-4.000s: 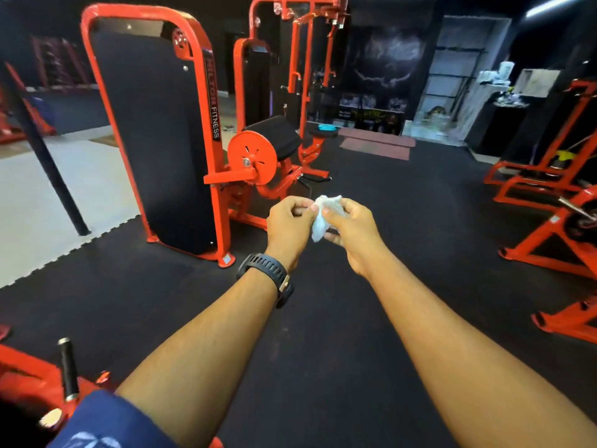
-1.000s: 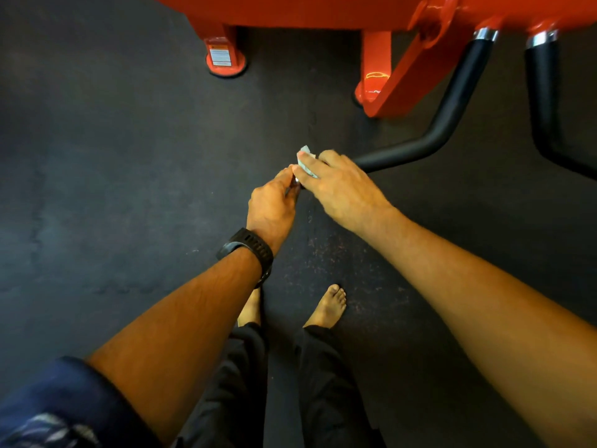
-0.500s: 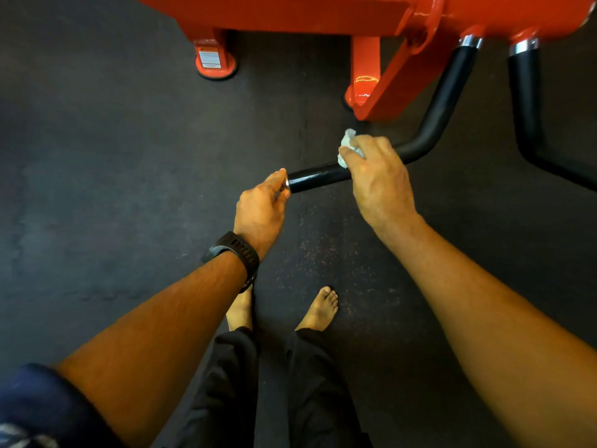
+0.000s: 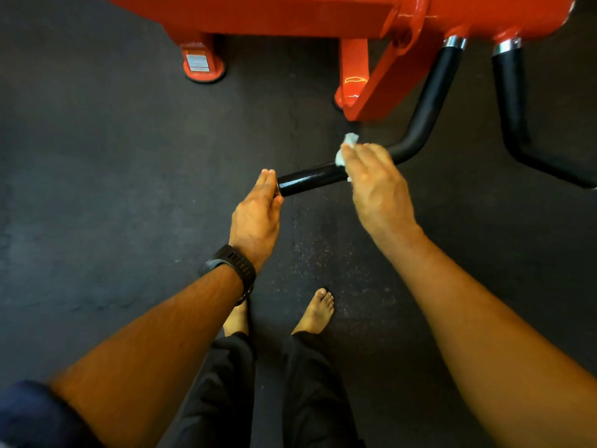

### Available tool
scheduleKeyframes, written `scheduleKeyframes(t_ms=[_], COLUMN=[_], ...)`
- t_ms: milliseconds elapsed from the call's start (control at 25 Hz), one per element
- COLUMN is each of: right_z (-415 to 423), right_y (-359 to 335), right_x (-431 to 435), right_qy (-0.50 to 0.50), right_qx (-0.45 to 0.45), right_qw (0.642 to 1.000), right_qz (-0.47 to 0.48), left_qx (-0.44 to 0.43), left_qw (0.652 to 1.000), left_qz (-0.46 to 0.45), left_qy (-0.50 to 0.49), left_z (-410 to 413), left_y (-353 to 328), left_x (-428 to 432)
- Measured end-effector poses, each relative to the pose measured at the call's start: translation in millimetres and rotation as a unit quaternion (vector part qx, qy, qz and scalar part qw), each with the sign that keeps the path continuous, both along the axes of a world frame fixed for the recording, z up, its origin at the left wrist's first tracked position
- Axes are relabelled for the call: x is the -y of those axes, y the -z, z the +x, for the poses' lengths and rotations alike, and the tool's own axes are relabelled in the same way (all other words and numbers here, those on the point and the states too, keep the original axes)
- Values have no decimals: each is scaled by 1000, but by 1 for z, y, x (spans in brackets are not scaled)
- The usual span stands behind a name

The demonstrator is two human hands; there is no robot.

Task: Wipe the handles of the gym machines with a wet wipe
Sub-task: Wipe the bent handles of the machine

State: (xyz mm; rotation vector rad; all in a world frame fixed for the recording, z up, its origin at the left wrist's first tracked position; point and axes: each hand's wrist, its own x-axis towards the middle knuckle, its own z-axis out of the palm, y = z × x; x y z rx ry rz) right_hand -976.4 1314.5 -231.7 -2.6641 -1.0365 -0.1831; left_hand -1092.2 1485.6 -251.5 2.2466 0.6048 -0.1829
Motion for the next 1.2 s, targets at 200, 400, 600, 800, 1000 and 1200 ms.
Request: scheduleKeyframes(t_ms=[200, 400, 600, 800, 1000, 1200], right_z=[-13, -17, -23, -38, -64, -32], right_y=[3, 8, 17, 1, -12, 9], right_x=[1, -1, 4, 4, -53, -35], right_qy=[-41, 46, 26, 29, 315, 73], right_qx=[29, 97, 4, -45, -129, -6], right_qw=[998, 993, 999, 998, 921, 997], right_qz=[-31, -49, -35, 31, 189, -39], left_qx=[20, 35, 32, 42, 41, 45], left_qw=[1000, 999, 999, 999, 999, 999], left_qz=[3, 10, -1, -2, -8, 11], left_qy=[-14, -12, -17, -24, -30, 21], left_z=[0, 1, 0, 1, 0, 1], left_y=[4, 3, 6, 2, 2, -2], left_x=[1, -1, -2, -1, -1, -9])
